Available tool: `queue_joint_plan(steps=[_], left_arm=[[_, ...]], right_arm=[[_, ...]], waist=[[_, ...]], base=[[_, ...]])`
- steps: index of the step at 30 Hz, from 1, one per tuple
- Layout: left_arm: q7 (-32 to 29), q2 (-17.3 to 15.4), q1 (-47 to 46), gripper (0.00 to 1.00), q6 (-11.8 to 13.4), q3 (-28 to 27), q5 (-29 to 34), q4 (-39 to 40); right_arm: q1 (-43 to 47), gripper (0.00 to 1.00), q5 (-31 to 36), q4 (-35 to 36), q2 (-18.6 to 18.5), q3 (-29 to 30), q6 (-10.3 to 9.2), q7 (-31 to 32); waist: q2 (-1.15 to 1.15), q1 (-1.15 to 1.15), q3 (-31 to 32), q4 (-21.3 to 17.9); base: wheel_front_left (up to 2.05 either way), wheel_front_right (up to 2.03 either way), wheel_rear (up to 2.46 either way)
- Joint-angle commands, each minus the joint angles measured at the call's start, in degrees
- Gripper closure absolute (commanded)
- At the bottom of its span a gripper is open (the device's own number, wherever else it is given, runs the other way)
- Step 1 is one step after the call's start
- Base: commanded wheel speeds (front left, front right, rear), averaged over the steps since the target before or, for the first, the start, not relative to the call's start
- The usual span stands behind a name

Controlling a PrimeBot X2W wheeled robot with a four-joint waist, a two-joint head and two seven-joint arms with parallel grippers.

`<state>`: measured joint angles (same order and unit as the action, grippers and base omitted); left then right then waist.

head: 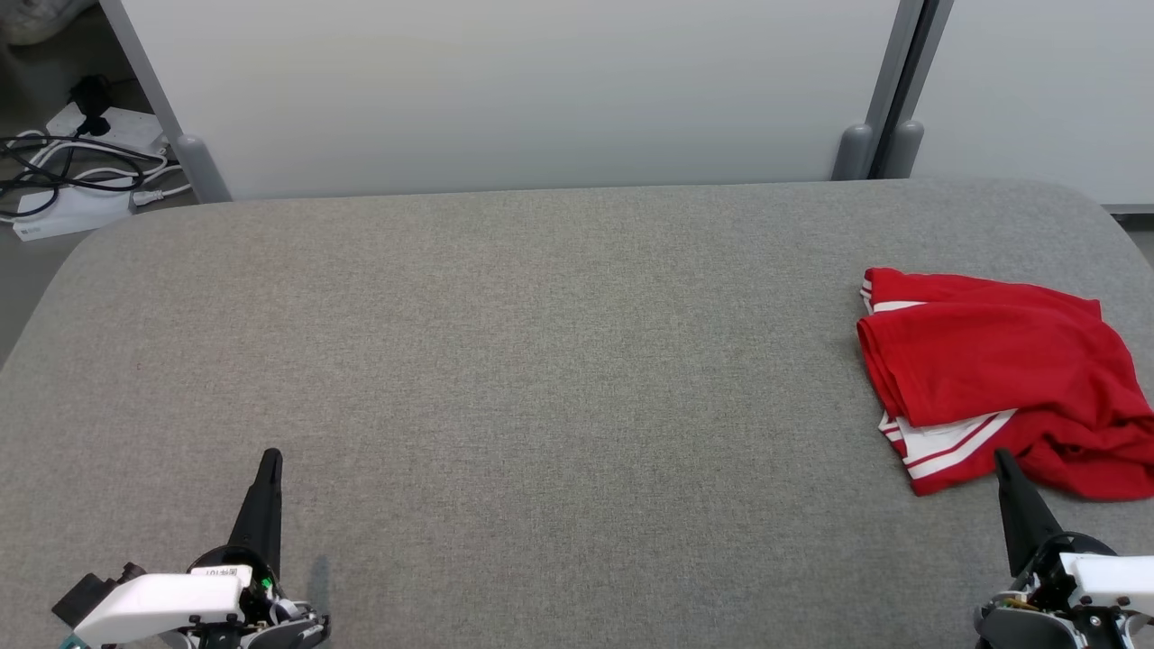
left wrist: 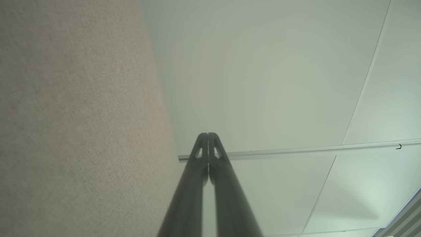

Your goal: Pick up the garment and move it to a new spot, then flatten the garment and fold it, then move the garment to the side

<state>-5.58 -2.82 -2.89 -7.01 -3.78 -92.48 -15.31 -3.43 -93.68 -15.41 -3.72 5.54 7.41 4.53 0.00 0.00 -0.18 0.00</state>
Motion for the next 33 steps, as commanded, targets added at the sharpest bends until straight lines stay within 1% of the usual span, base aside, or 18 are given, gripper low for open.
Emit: queue_joint_plan(steps=[1, 33], left_arm=[[-0.28, -0.65, -3.23, 1.0, -0.47, -1.95, -0.34, 1.28], [-0.53, -0.43, -3.26, 1.0, -0.47, -2.26, -0.08, 1.28]], right_arm=[[-2.59, 1.0, 0.04, 1.49, -0.44, -0.79, 0.08, 0.54], [-2.64, 1.0, 0.54, 1.45, -0.01, -0.19, 0.08, 1.02]], waist=[[0.0, 0.0, 0.0, 0.0], [0.0, 0.0, 0.0, 0.0]], base=[[0.0, 0.0, 0.0], [0.0, 0.0, 0.0]])
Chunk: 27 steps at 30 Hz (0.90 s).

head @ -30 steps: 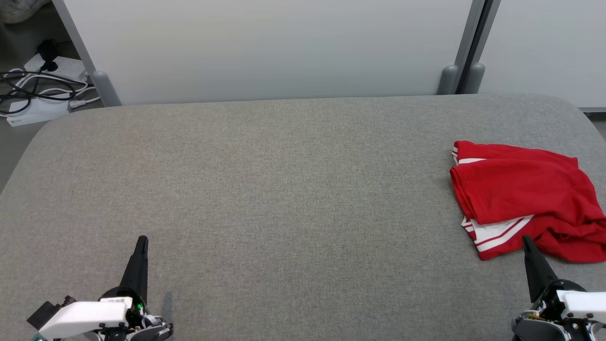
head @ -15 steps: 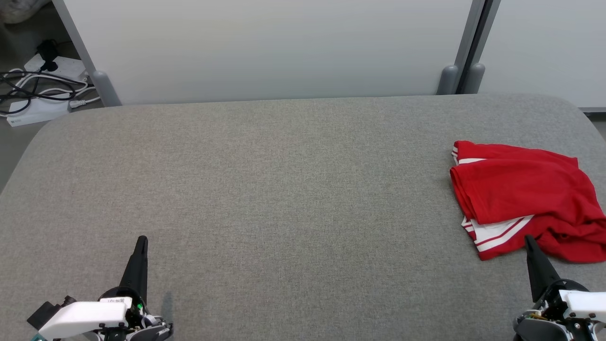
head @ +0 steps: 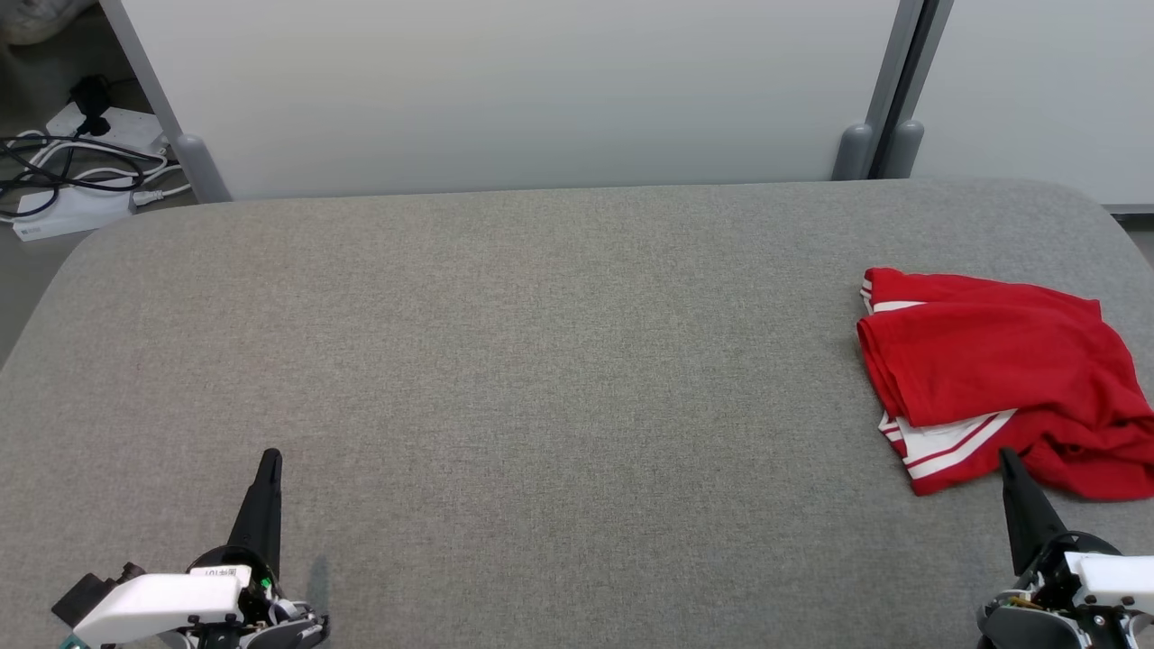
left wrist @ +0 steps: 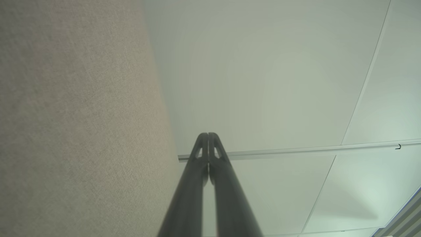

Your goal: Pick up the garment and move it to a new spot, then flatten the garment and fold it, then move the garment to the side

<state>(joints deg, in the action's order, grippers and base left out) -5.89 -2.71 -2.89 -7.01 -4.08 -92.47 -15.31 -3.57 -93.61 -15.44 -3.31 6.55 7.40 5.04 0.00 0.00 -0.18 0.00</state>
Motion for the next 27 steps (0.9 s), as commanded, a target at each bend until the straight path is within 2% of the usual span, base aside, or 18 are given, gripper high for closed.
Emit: queue_joint_plan(steps=[1, 27], left_arm=[[-0.21, -0.54, -3.26, 1.0, -0.47, -1.97, -0.09, 1.28], [-0.35, -0.42, -3.28, 1.0, -0.47, -2.14, 0.06, 1.27]], right_arm=[[-2.5, 1.0, 0.49, 1.48, -0.41, -1.18, 0.09, 0.53], [-2.53, 1.0, 0.79, 1.46, -0.16, -0.83, 0.09, 0.81]], waist=[[0.0, 0.0, 0.0, 0.0], [0.0, 0.0, 0.0, 0.0]], base=[[0.0, 0.0, 0.0], [0.0, 0.0, 0.0]])
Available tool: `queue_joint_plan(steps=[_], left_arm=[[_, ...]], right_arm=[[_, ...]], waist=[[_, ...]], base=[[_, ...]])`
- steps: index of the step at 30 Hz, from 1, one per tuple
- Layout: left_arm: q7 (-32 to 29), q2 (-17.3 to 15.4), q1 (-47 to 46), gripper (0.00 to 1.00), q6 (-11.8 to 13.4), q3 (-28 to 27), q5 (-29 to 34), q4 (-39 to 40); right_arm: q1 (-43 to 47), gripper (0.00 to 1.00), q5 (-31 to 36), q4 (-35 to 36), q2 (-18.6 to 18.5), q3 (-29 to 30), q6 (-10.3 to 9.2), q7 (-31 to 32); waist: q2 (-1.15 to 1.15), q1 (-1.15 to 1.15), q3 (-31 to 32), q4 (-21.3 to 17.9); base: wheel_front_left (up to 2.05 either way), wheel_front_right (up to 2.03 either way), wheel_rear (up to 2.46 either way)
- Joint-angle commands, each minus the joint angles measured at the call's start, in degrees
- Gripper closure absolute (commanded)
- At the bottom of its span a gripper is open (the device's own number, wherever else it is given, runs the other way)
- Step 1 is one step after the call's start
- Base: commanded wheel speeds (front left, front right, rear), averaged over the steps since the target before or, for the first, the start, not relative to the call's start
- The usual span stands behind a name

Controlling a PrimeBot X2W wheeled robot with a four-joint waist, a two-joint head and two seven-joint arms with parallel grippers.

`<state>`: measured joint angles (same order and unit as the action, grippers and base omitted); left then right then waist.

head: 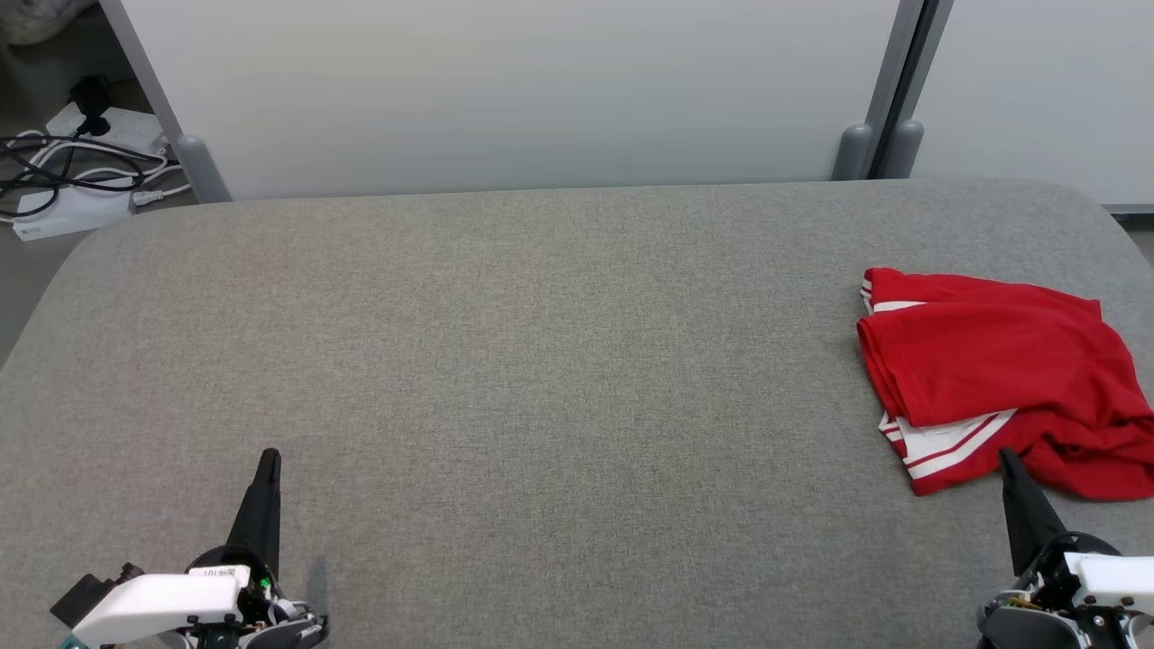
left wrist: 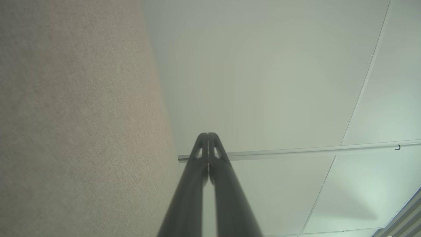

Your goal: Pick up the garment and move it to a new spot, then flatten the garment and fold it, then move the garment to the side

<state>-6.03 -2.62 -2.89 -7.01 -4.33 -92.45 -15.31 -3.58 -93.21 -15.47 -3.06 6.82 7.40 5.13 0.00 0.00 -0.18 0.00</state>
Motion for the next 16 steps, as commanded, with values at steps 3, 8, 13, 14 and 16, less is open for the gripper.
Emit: queue_joint_plan(steps=[3, 8, 13, 14, 16], left_arm=[[-0.23, -0.5, -3.28, 1.0, -0.47, -1.9, 0.04, 1.27], [-0.25, -0.48, -3.28, 1.0, -0.47, -1.92, 0.06, 1.27], [-0.27, -0.47, -3.28, 1.0, -0.47, -1.95, 0.08, 1.27], [-0.27, -0.46, -3.28, 1.0, -0.47, -1.95, 0.09, 1.27], [-0.28, -0.46, -3.28, 1.0, -0.47, -1.96, 0.1, 1.27]], right_arm=[[-2.53, 1.0, 0.41, 1.49, -0.39, -1.07, 0.09, 0.74], [-2.54, 1.0, 0.46, 1.49, -0.36, -1.01, 0.09, 0.79], [-2.54, 1.0, 0.5, 1.49, -0.32, -0.96, 0.09, 0.83], [-2.54, 1.0, 0.51, 1.49, -0.31, -0.95, 0.09, 0.84], [-2.54, 1.0, 0.53, 1.48, -0.3, -0.93, 0.09, 0.85]], waist=[[0.0, 0.0, 0.0, 0.0], [0.0, 0.0, 0.0, 0.0], [0.0, 0.0, 0.0, 0.0], [0.0, 0.0, 0.0, 0.0], [0.0, 0.0, 0.0, 0.0]], base=[[0.0, 0.0, 0.0], [0.0, 0.0, 0.0], [0.0, 0.0, 0.0], [0.0, 0.0, 0.0], [0.0, 0.0, 0.0]])
